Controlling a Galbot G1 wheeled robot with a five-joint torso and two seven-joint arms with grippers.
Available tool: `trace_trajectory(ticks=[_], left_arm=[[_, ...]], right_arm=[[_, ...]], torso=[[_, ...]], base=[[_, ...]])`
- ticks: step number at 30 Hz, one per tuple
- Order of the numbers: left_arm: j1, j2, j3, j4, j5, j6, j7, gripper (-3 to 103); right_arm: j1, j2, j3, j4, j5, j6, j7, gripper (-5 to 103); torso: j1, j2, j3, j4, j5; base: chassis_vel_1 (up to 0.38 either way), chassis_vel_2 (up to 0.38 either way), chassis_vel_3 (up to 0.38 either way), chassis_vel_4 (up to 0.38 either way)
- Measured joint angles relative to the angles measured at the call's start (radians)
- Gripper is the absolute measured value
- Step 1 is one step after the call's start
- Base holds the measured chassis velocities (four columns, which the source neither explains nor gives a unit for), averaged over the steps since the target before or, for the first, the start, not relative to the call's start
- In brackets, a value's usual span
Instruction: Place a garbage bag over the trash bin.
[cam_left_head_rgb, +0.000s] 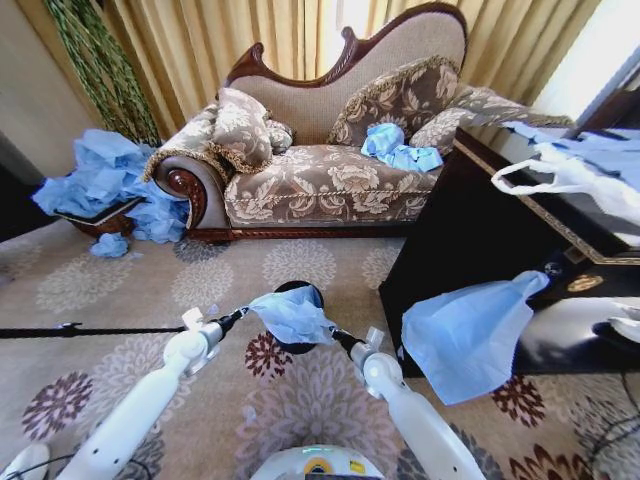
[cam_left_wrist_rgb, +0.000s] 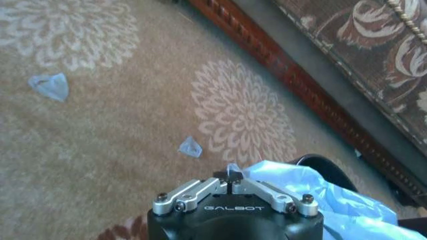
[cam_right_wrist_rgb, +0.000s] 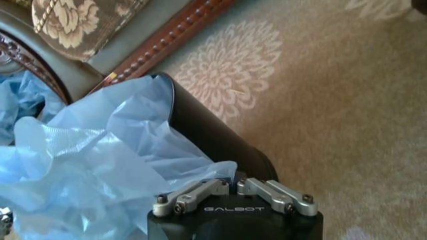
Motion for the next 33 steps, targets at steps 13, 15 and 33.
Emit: trace_trajectory(ticks=[13,15,33], left_arm=[[-0.200,-0.092,0.128,0.190,0.060,-0.032,0.028,0],[-0.217,-0.099,0.141,0.206,0.065,-0.036,0.031,0],[-0.333,-0.202,0.204,0.344,0.107,-0.063,0.062,0]], right_arm=[[0.040,0.055,0.006,-0.093,-0.132,0.110,-0.029,0],[0.040,0.055,0.006,-0.101,-0.152,0.126,-0.034,0],[0.127,0.097,0.039,-0.242,-0.253,0.215,-0.074,0]], torso=[[0.000,0.000,0.000,0.0001,0.0001],[0.000,0.000,0.000,0.0001,0.0000],[0.000,0.000,0.000,0.0003,0.0001]], base=[[0.000,0.000,0.000,0.000],[0.000,0.000,0.000,0.000],[0.000,0.000,0.000,0.000]])
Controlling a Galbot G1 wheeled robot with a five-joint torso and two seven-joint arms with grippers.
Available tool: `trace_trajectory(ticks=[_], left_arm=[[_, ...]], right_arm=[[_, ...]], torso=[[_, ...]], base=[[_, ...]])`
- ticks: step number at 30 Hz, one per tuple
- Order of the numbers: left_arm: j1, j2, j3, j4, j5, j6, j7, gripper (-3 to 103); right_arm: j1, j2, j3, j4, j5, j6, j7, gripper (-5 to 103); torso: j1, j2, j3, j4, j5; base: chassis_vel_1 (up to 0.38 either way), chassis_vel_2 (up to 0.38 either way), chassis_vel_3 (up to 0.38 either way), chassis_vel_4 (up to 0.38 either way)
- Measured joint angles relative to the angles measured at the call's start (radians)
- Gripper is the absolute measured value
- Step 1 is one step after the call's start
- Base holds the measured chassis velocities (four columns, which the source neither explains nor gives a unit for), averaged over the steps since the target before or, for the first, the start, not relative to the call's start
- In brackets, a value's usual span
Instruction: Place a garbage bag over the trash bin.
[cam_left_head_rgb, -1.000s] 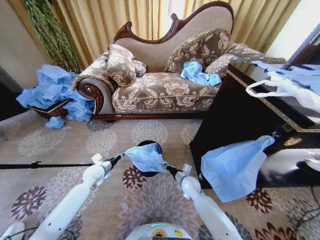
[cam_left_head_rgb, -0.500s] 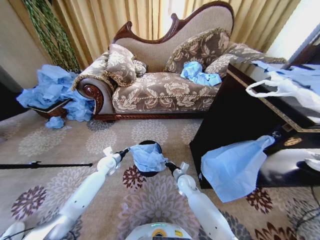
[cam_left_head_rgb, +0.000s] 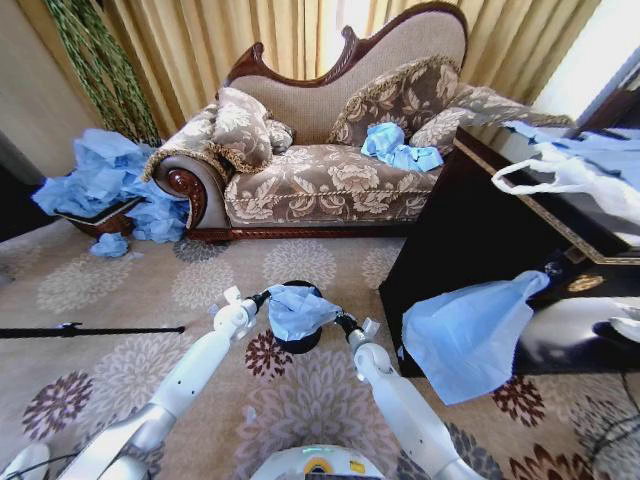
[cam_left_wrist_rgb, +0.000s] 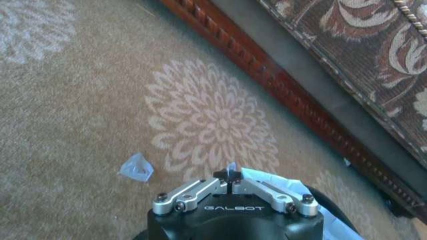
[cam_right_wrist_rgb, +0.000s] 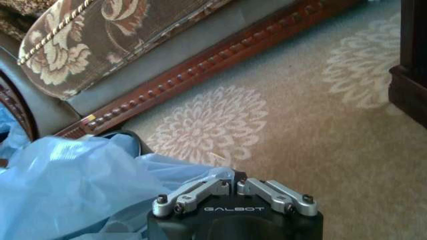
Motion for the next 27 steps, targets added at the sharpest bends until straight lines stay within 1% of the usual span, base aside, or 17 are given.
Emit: trace_trajectory(ticks=[7,9,11,14,19,20,23,25,27], left_arm=[[-0.012,-0.020,0.001,0.026,0.011,-0.005,0.004,0],[-0.016,-0.026,-0.001,0.042,0.015,-0.006,0.009,0],[-0.016,-0.027,-0.001,0.043,0.016,-0.006,0.010,0],[-0.011,-0.033,-0.004,0.050,0.023,-0.008,0.016,0],[-0.005,-0.037,-0.006,0.054,0.026,-0.008,0.019,0],[0.000,-0.039,-0.009,0.055,0.028,-0.009,0.019,0],[0.013,-0.038,-0.017,0.048,0.028,-0.009,0.020,0],[0.036,-0.025,-0.030,0.027,0.025,-0.009,0.019,0],[0.048,-0.014,-0.037,0.016,0.021,-0.009,0.019,0]], right_arm=[[0.040,0.030,0.012,-0.065,-0.021,0.018,-0.020,0],[0.059,0.043,0.018,-0.099,-0.033,0.024,-0.030,0],[0.063,0.045,0.019,-0.106,-0.035,0.026,-0.033,0],[0.101,0.064,0.029,-0.175,-0.058,0.057,-0.062,0],[0.129,0.076,0.033,-0.213,-0.058,0.070,-0.082,0],[0.142,0.082,0.035,-0.229,-0.058,0.081,-0.100,0],[0.141,0.082,0.036,-0.225,-0.056,0.081,-0.108,0],[0.122,0.069,0.031,-0.202,-0.060,0.066,-0.119,0],[0.110,0.063,0.026,-0.193,-0.064,0.058,-0.124,0]], torso=[[0.000,0.000,0.000,0.0003,0.0002],[0.000,0.000,0.000,-0.0002,0.0002],[0.000,0.000,0.000,-0.0002,0.0002],[0.000,0.000,0.000,0.0000,0.0005],[0.000,0.000,-0.001,0.0000,0.0006],[0.000,0.000,-0.001,-0.0001,0.0004],[0.000,0.000,-0.001,-0.0007,0.0001],[0.000,0.000,-0.001,-0.0010,-0.0002],[0.000,0.000,0.000,-0.0009,0.0000]], base=[[0.000,0.000,0.000,0.000],[0.000,0.000,0.000,0.000],[0.000,0.000,0.000,0.000],[0.000,0.000,0.000,0.000],[0.000,0.000,0.000,0.000],[0.000,0.000,0.000,0.000],[0.000,0.000,0.000,0.000],[0.000,0.000,0.000,0.000],[0.000,0.000,0.000,0.000]])
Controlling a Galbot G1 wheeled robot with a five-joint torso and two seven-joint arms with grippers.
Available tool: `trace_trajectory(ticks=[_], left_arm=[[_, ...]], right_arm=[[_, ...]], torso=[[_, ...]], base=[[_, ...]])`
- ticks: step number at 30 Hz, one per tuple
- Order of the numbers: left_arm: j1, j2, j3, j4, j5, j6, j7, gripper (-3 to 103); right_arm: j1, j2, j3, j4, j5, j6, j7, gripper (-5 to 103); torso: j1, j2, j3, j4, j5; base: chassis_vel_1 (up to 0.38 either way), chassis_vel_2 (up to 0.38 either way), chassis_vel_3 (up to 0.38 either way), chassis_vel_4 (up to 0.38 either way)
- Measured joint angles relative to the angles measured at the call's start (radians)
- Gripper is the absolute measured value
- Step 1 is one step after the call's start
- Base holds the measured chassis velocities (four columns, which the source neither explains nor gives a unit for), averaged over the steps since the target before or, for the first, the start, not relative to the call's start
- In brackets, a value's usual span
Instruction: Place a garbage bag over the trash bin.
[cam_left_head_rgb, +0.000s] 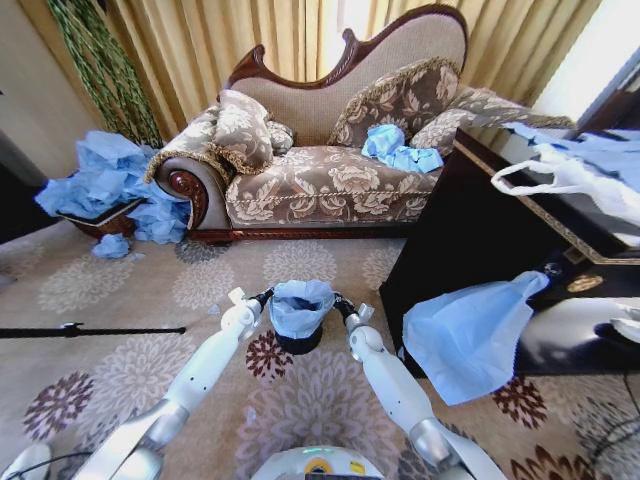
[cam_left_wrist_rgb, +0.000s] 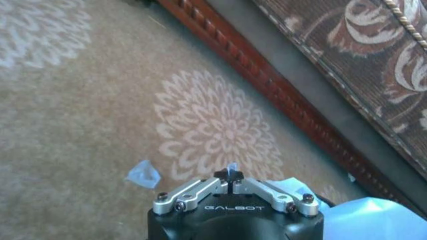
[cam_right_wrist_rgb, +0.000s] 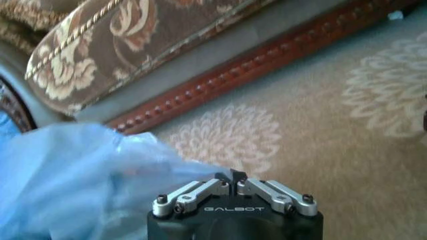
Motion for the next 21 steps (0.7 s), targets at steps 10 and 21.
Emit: trace_trajectory(ticks=[10,21], left_arm=[[0.084,0.078,-0.065,-0.115,-0.072,0.052,-0.033,0],[0.115,0.114,-0.084,-0.150,-0.082,0.054,-0.011,0]], right_arm=[[-0.093,-0.086,-0.011,0.172,-0.040,-0.103,-0.068,14],[-0.139,-0.163,0.019,0.252,-0.154,-0.012,-0.122,51]], torso=[[0.001,-0.001,0.001,-0.0004,-0.0015],[0.000,-0.001,0.001,0.0006,-0.0007]], base=[[0.000,0.000,0.000,0.000],[0.000,0.000,0.000,0.000]])
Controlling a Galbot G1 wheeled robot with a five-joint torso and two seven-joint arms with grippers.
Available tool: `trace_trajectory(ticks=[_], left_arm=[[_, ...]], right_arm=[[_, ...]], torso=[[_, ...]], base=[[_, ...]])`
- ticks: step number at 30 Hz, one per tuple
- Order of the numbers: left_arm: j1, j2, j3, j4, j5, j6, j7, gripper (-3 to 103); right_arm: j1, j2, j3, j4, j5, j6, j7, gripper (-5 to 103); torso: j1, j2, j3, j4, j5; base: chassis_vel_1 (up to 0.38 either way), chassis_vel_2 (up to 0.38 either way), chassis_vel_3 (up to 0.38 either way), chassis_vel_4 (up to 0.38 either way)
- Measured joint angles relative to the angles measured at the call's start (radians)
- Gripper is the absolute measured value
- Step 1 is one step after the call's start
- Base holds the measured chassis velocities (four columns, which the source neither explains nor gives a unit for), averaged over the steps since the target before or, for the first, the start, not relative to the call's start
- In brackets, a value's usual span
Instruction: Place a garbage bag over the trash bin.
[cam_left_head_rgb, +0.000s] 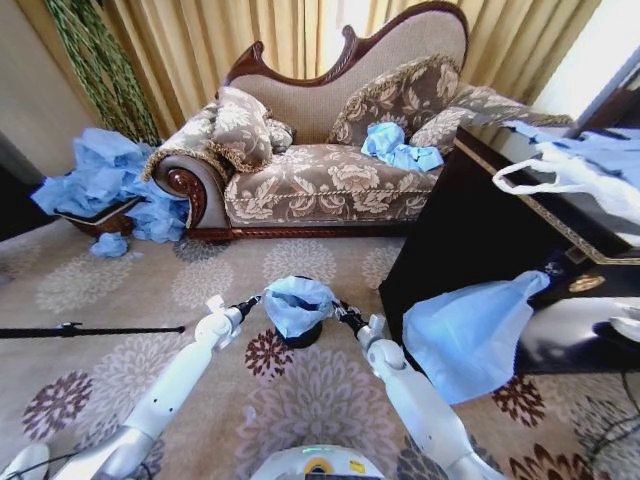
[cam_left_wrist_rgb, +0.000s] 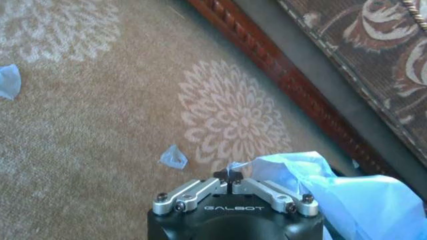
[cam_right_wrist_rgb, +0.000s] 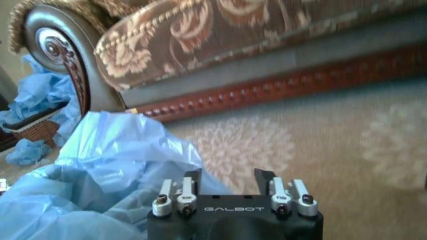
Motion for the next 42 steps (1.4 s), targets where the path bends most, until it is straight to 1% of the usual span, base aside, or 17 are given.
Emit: trace_trajectory(ticks=[2,6,10,13,14,15,16,19,21,22,24,27,28,30,32,39,42], left_arm=[[0.021,0.024,-0.015,-0.036,-0.009,0.007,0.005,0],[0.043,0.052,-0.037,-0.075,-0.024,0.019,0.010,-1],[0.085,0.104,-0.071,-0.126,-0.044,0.029,0.017,20],[0.092,0.109,-0.076,-0.131,-0.043,0.029,0.020,26],[0.096,0.109,-0.077,-0.136,-0.043,0.029,0.020,31],[0.102,0.110,-0.079,-0.145,-0.042,0.029,0.020,36],[0.102,0.110,-0.079,-0.145,-0.042,0.029,0.020,36],[0.126,0.118,-0.087,-0.183,-0.033,0.035,0.020,53],[0.138,0.121,-0.091,-0.198,-0.030,0.037,0.019,53],[0.150,0.123,-0.097,-0.212,-0.029,0.037,0.018,58],[0.195,0.132,-0.118,-0.255,-0.028,0.040,0.017,69],[0.229,0.140,-0.130,-0.282,-0.022,0.041,0.017,74],[0.255,0.146,-0.137,-0.303,-0.012,0.041,0.018,85],[0.271,0.148,-0.140,-0.315,-0.008,0.041,0.019,85],[0.305,0.147,-0.143,-0.345,-0.002,0.041,0.020,96],[0.357,0.133,-0.140,-0.412,0.011,0.043,0.017,100],[0.372,0.129,-0.140,-0.443,0.012,0.045,0.013,102]], right_arm=[[-0.019,-0.029,0.006,0.034,-0.042,0.036,-0.021,62],[-0.029,-0.054,0.009,0.066,-0.068,0.067,-0.053,73],[-0.030,-0.092,0.008,0.120,-0.163,0.138,-0.140,95],[-0.023,-0.102,-0.005,0.139,-0.202,0.154,-0.165,98],[-0.017,-0.108,-0.021,0.151,-0.228,0.160,-0.176,100],[-0.006,-0.112,-0.042,0.158,-0.258,0.164,-0.185,100],[-0.006,-0.112,-0.042,0.158,-0.258,0.164,-0.185,100],[0.043,-0.108,-0.093,0.139,-0.325,0.164,-0.200,100],[0.063,-0.105,-0.109,0.124,-0.338,0.159,-0.202,100],[0.081,-0.103,-0.123,0.112,-0.346,0.154,-0.203,100],[0.148,-0.098,-0.172,0.082,-0.360,0.125,-0.206,100],[0.192,-0.097,-0.211,0.064,-0.370,0.096,-0.210,100],[0.220,-0.095,-0.240,0.054,-0.377,0.065,-0.212,100],[0.237,-0.093,-0.257,0.047,-0.381,0.045,-0.214,100],[0.278,-0.079,-0.299,0.009,-0.399,0.012,-0.217,100],[0.338,-0.035,-0.344,-0.097,-0.450,0.024,-0.229,102],[0.348,-0.020,-0.346,-0.125,-0.462,0.026,-0.224,94]], torso=[[0.000,0.000,0.000,0.0003,0.0008],[0.000,0.000,0.000,0.0000,0.0005],[0.000,0.001,0.000,0.0003,0.0006],[0.000,0.001,0.000,0.0004,0.0006],[0.000,0.001,0.000,0.0003,0.0005],[0.000,0.001,0.000,0.0000,0.0002],[0.000,0.001,0.000,0.0000,0.0002],[0.000,0.001,0.000,0.0003,0.0007],[0.000,0.001,0.000,0.0001,0.0004],[0.000,0.001,0.000,0.0000,0.0004],[0.000,0.001,0.000,0.0004,0.0008],[0.000,0.001,0.000,0.0005,0.0001],[0.000,0.001,0.000,0.0004,0.0005],[0.000,0.001,0.000,0.0008,0.0008],[0.000,0.001,0.000,0.0001,0.0004],[0.000,0.001,0.000,0.0002,0.0005],[0.000,0.001,0.000,0.0001,0.0007]], base=[[0.000,0.000,0.000,0.000],[0.000,0.000,0.000,0.000],[0.000,0.000,0.000,0.000],[0.000,0.000,0.000,0.000],[0.000,0.000,0.000,0.000],[0.000,0.000,0.000,0.000],[0.000,0.000,0.000,0.000],[0.000,0.000,0.000,0.000],[0.000,0.000,0.000,0.000],[0.000,0.000,0.000,0.000],[0.000,0.000,0.000,0.000],[0.000,0.000,0.000,0.000],[0.000,0.000,0.000,0.000],[0.000,0.000,0.000,0.000],[0.000,0.000,0.000,0.000],[0.000,0.000,0.000,0.000],[0.000,0.000,0.000,0.000]])
